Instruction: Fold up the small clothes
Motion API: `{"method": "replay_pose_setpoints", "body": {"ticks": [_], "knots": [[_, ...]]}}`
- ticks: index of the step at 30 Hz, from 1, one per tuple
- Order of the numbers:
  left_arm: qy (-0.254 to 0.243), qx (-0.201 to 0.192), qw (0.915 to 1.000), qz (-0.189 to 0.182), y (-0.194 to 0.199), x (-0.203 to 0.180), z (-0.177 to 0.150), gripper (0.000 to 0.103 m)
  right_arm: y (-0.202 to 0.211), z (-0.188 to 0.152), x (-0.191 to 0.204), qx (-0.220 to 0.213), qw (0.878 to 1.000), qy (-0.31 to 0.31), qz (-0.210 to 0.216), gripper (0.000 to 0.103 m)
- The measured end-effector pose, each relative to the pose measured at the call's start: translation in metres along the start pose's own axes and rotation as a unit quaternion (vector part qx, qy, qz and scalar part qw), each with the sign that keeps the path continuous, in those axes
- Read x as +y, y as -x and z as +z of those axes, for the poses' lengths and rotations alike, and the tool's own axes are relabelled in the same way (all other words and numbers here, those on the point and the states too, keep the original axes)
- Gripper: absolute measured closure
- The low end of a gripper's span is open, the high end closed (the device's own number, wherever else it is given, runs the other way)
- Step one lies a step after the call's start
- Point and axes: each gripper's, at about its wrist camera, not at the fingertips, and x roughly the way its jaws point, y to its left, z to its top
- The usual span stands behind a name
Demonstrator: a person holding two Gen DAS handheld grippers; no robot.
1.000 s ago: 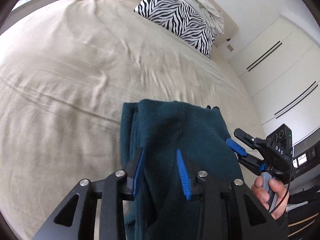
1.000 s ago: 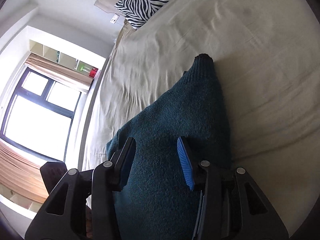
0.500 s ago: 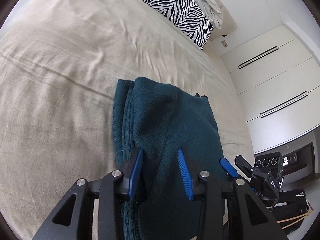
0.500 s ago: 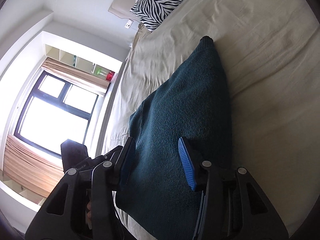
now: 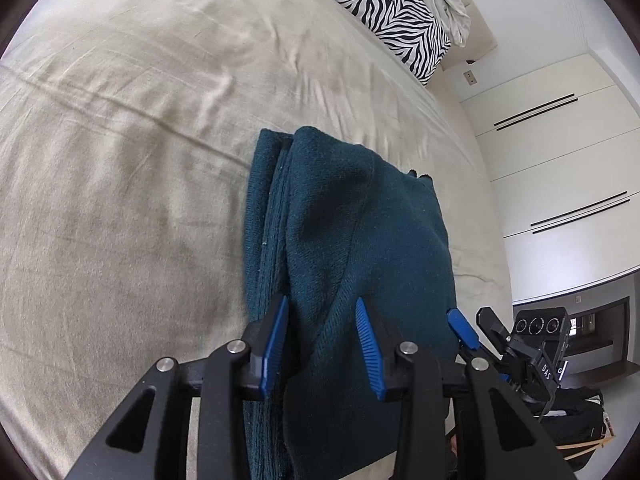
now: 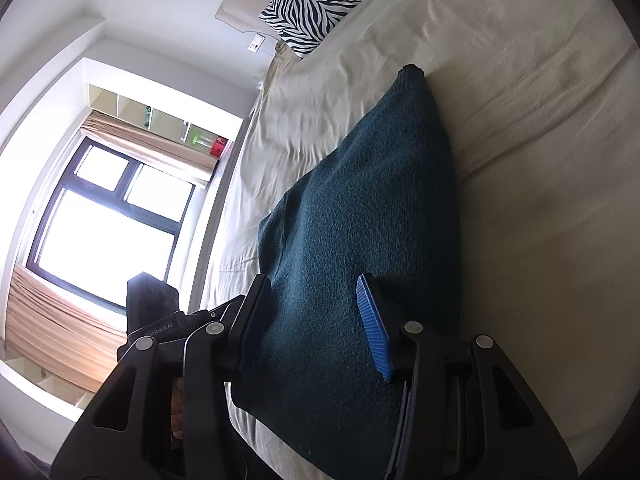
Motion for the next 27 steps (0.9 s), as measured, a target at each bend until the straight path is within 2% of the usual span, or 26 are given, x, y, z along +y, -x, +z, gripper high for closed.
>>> {"method": "replay_pose_setpoints", "body": {"ticks": [4,5,6,7,8,11,15,18,20,21,23,25,27], "knots": [[0.012,0.011,0.9998,-0.010,-0.011,0.005,0.004,0.065,0.000,-0.001,0.001,0.000,1.000,0.001,-0.001,0.060],[0.015,0.013,0.9997,-0.011,-0.014,0.007,0.007,0.069,0.000,-0.001,0.001,0.000,1.000,0.002,-0.001,0.060],[0.019,0.013,0.9997,-0.007,-0.016,0.009,0.008,0.082,0.000,-0.001,0.001,0.000,1.000,0.003,-0.002,0.060],[0.021,0.012,0.9997,-0.009,-0.018,0.010,0.010,0.089,-0.001,-0.001,0.001,0.000,1.000,0.004,-0.002,0.060],[0.018,0.011,0.9997,-0.013,-0.018,0.010,0.010,0.091,-0.001,-0.002,0.001,0.000,1.000,0.005,-0.003,0.060],[0.009,-0.010,0.9999,-0.010,-0.008,0.007,0.007,0.093,0.000,-0.003,0.003,0.002,1.000,0.009,-0.005,0.060],[0.024,-0.039,0.9986,-0.028,0.011,0.014,0.000,0.093,-0.001,-0.004,0.010,0.008,1.000,0.023,-0.015,0.060],[0.028,-0.037,0.9987,-0.021,0.005,0.024,-0.003,0.094,-0.008,-0.007,0.016,0.019,0.998,0.048,-0.039,0.062],[0.038,-0.038,0.9982,-0.027,-0.005,0.038,-0.002,0.093,-0.016,-0.008,0.016,0.026,0.996,0.060,-0.056,0.067],[0.046,-0.043,0.9973,-0.039,-0.008,0.044,-0.001,0.093,-0.020,-0.008,0.014,0.025,0.995,0.071,-0.068,0.074],[0.049,-0.049,0.9964,-0.049,-0.010,0.047,-0.002,0.093,-0.024,-0.010,0.006,0.021,0.995,0.077,-0.068,0.080],[0.028,-0.054,0.9973,-0.041,-0.007,0.043,-0.005,0.093,-0.020,-0.009,-0.002,0.020,0.997,0.048,-0.050,0.081],[0.023,-0.054,0.9975,-0.040,-0.002,0.039,-0.007,0.091,-0.013,-0.010,0.006,0.020,0.997,0.051,-0.062,0.080]]}}
